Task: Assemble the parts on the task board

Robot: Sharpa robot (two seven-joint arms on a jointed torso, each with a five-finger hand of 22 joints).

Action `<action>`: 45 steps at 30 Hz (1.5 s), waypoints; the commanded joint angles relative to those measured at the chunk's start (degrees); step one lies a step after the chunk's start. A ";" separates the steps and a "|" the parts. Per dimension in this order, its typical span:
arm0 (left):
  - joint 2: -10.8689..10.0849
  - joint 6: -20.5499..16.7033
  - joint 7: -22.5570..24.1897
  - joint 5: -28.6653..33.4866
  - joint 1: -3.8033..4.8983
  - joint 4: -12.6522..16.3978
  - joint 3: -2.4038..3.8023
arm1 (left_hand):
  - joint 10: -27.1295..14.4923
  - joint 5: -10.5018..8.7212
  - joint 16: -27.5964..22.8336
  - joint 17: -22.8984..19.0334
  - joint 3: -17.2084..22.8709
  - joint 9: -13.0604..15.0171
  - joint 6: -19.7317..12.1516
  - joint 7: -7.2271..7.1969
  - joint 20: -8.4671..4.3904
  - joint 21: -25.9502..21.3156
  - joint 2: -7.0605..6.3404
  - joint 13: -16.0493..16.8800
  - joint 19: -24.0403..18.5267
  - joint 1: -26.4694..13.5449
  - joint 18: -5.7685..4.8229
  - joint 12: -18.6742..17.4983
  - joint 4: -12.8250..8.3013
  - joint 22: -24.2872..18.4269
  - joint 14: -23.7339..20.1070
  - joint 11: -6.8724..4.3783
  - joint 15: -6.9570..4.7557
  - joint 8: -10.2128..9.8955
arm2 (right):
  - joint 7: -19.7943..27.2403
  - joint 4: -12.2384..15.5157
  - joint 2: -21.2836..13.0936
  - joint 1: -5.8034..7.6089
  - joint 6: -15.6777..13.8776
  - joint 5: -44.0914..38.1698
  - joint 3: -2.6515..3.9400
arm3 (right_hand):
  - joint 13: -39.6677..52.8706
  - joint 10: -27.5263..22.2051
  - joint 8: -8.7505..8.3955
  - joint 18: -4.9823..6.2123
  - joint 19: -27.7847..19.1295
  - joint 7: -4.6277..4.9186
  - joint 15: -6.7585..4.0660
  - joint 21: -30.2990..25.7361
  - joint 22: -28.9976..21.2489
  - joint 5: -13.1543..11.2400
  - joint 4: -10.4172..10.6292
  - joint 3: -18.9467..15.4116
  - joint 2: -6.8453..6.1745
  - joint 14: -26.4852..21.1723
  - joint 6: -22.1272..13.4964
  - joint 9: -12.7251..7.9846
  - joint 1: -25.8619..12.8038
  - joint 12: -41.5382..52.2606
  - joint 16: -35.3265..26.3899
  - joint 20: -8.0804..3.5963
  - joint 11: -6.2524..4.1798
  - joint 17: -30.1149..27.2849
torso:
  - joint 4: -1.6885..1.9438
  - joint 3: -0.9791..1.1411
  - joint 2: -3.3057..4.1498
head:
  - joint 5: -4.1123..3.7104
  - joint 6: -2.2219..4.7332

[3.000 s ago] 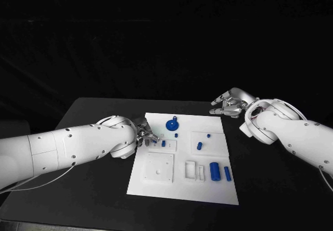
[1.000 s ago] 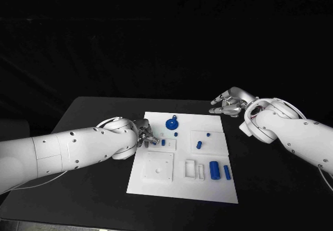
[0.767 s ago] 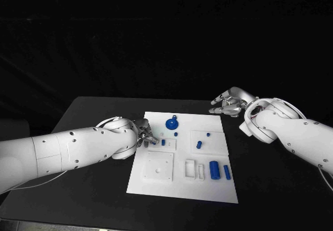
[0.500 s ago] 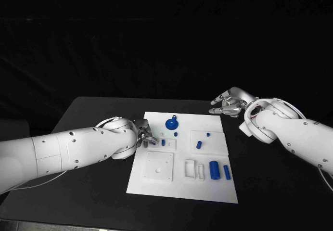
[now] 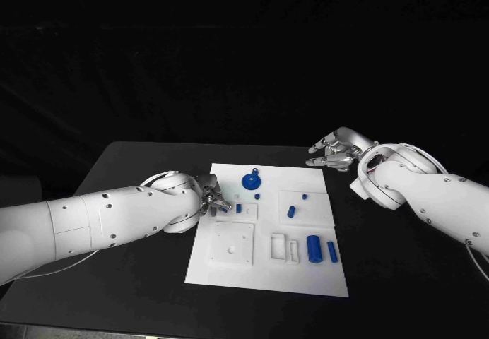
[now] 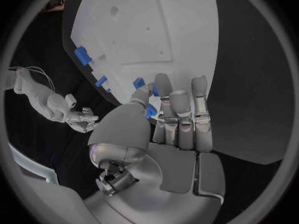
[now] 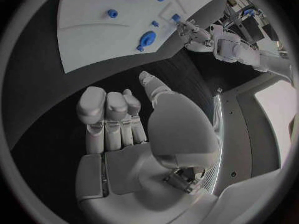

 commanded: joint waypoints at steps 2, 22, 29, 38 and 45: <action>0.24 0.97 0.04 -0.09 -0.27 -0.02 -0.09 | 2.14 0.27 -0.25 0.05 3.56 -0.14 2.99 -2.65 -0.29 0.10 0.31 -0.06 0.00 -0.12 -0.88 0.32 -3.78 1.10 0.20 -0.38 -0.05 -0.01 | 0.19 0.05 0.01 -0.04 0.75 -0.16 0.02 | 0.06 -0.19 -0.27 0.69 1.98 0.20 0.14 -0.22 6.60 0.18 0.02 0.31 -0.11 -0.05 0.20 -0.08 -0.63 -0.03 -0.24 0.23 -0.13 -0.02 | 0.00 0.03 -0.03 | -0.05 -0.04; 0.38 2.26 -0.29 0.76 -0.35 -0.41 -0.09 | 2.15 0.32 -0.66 -0.13 1.50 -1.64 3.43 -3.09 -0.16 -0.77 -4.13 -0.42 0.35 0.28 -0.88 0.08 2.50 1.07 0.23 -0.49 -0.03 -0.53 | 0.15 0.12 -0.06 -0.04 0.74 -0.16 0.02 | 0.05 -0.20 -0.28 0.69 1.98 0.19 0.14 -0.22 6.60 0.35 0.22 0.29 -0.11 -0.03 0.19 -0.08 -0.77 -0.04 -0.20 0.22 -0.14 0.01 | 0.03 -0.01 -0.05 | -0.29 -0.14; 0.35 2.44 -0.39 0.77 -0.35 -0.53 -0.09 | 2.15 -0.10 -0.76 -0.22 0.63 -2.00 3.55 -3.20 -0.14 -1.01 -5.53 -0.48 0.46 1.41 -0.88 0.06 5.22 1.10 0.19 -0.50 -0.03 -0.53 | 0.12 0.13 -0.06 -0.04 0.74 -0.16 0.02 | 0.05 -0.20 -0.28 0.69 1.98 0.19 0.14 -0.22 6.60 0.35 0.22 0.29 -0.11 -0.03 0.19 -0.08 -0.77 -0.04 -0.20 0.22 -0.14 0.01 | 0.03 -0.02 -0.04 | -0.35 -0.22; 0.37 2.32 -0.34 0.77 -0.35 -0.60 -0.09 | 2.14 -0.32 -0.76 -0.25 -0.15 -2.09 3.64 -3.28 -0.14 -1.11 -6.28 -0.48 0.52 1.83 -0.88 0.06 6.96 1.09 0.24 -0.55 -0.04 -0.50 | 0.09 0.10 -0.06 -0.04 0.72 -0.16 0.02 | 0.05 -0.20 -0.28 0.69 1.98 0.19 0.14 -0.22 6.60 0.35 0.22 0.29 -0.11 -0.03 0.19 -0.08 -0.77 -0.04 -0.20 0.22 -0.14 0.01 | 0.06 -0.06 -0.05 | -0.39 -0.24; 0.45 2.04 -0.29 0.79 -0.36 -0.72 -0.08 | 2.15 -0.80 -0.79 -0.31 -1.19 -2.06 3.74 -3.35 -0.13 -1.23 -7.01 -0.46 0.59 2.01 -0.88 0.09 9.23 1.08 0.28 -0.56 -0.05 -0.40 | 0.10 0.07 -0.04 -0.04 0.71 -0.16 0.02 | 0.05 -0.20 -0.28 0.69 1.98 0.19 0.14 -0.22 6.60 0.35 0.22 0.29 -0.11 -0.03 0.19 -0.08 -0.77 -0.04 -0.20 0.22 -0.14 0.01 | 0.06 -0.07 -0.07 | -0.39 -0.18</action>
